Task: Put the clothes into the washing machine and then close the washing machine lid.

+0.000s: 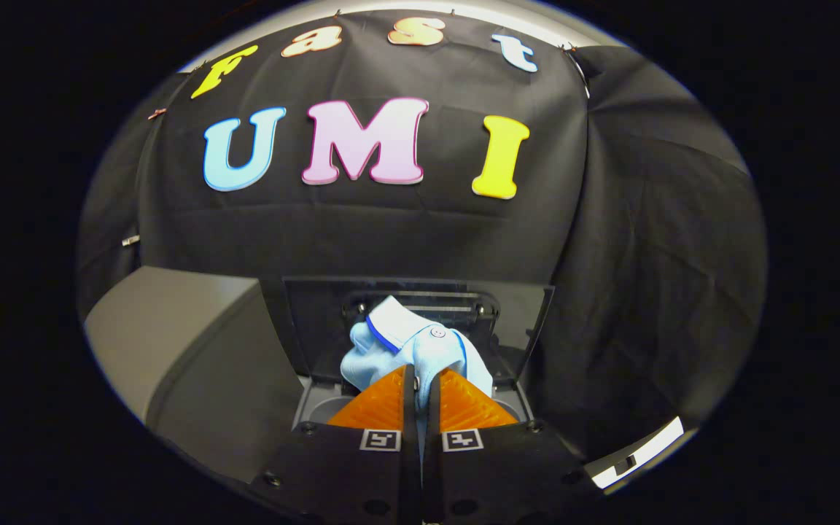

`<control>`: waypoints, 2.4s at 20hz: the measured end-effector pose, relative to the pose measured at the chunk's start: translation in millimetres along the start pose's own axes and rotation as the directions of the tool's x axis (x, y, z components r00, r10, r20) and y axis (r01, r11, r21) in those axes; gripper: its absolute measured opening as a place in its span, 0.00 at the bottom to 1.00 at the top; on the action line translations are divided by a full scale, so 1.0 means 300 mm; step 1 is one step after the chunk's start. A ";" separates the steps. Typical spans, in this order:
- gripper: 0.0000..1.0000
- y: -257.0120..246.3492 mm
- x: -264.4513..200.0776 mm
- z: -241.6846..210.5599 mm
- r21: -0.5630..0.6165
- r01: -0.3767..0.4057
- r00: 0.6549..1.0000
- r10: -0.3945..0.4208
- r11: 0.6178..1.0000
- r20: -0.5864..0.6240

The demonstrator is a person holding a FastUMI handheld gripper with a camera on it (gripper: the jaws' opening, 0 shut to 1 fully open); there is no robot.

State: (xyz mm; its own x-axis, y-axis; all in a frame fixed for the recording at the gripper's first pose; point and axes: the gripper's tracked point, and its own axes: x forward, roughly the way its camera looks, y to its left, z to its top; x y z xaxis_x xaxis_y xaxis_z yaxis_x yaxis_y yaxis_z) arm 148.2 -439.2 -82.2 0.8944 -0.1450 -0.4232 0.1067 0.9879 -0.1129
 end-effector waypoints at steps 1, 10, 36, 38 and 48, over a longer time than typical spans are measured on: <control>0.06 0.007 0.026 -0.036 -0.001 -0.015 1.000 0.015 1.000 -0.009; 0.06 0.011 0.255 -0.443 -0.025 -0.024 0.974 0.017 0.999 -0.227; 0.99 0.022 0.367 -0.895 -0.088 -0.047 0.816 -0.012 0.995 -0.578; 1.00 0.013 0.371 -0.896 -0.072 -0.035 0.818 -0.013 0.997 -0.575; 1.00 0.001 0.341 -0.732 -0.015 -0.005 0.863 -0.003 1.000 -0.505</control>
State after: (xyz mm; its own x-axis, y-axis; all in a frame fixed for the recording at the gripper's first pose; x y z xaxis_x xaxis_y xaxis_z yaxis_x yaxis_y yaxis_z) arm 144.5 -466.0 -322.9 0.5518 -0.1564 -0.8192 0.0951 0.9877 -0.1245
